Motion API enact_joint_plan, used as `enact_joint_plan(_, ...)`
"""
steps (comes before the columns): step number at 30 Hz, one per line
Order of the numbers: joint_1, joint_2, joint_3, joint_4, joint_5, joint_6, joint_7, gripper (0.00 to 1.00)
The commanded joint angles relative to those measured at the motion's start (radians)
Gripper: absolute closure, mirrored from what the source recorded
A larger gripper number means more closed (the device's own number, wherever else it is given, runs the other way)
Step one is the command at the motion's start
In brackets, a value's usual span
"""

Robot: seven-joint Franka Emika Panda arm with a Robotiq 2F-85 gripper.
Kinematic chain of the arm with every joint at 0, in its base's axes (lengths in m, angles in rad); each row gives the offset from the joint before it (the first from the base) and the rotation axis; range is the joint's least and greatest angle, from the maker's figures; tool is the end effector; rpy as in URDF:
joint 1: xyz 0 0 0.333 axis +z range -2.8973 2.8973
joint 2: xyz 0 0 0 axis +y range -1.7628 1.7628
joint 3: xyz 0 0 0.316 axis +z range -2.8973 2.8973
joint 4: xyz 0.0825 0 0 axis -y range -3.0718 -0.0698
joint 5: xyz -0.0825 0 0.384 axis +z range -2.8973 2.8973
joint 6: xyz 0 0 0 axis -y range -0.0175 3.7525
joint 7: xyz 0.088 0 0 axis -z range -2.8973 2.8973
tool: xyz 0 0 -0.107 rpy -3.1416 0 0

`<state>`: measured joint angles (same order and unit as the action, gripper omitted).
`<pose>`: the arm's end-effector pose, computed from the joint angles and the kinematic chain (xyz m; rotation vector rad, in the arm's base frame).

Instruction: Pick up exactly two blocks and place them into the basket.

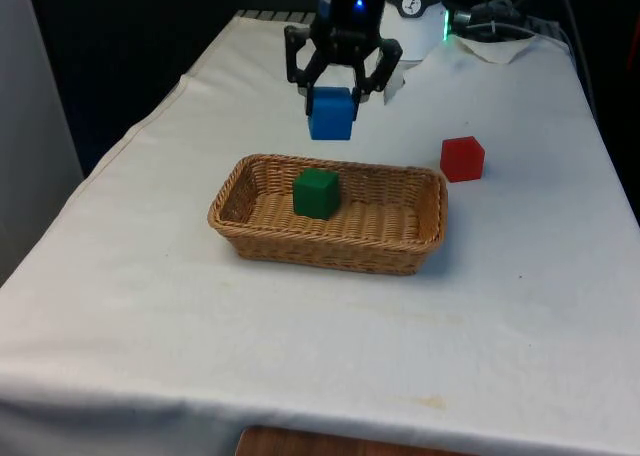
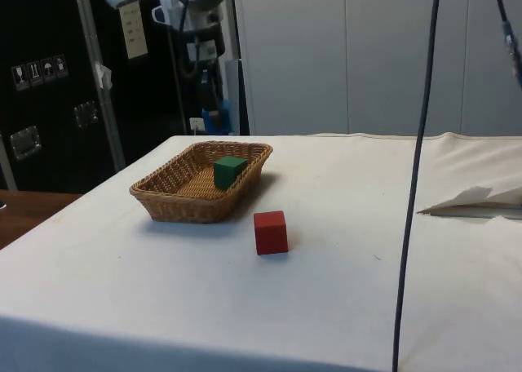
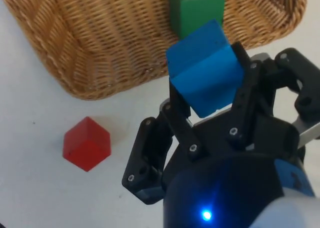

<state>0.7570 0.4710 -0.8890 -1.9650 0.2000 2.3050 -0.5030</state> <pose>0.6106 -0.0471 0.3182 2.8928 0.4416 -0.0135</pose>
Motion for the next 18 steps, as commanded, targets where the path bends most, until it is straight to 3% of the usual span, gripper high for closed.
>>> enact_joint_plan(1, -0.002, 0.009, 0.005, 0.008, 0.007, -0.004, 0.0, 0.99)
enact_joint_plan(2, -0.014, 0.027, 0.022, 0.03, 0.026, -0.023, -0.003, 0.99)
enact_joint_plan(9, -0.033, 0.116, 0.056, 0.104, 0.09, -0.048, -0.003, 0.99)
enact_joint_plan(10, -0.022, 0.109, 0.043, 0.09, 0.082, -0.032, -0.001, 0.99)
enact_joint_plan(11, -0.035, 0.127, 0.059, 0.114, 0.098, -0.051, -0.003, 0.99)
enact_joint_plan(18, -0.044, 0.216, 0.071, 0.194, 0.158, -0.079, 0.004, 0.99)
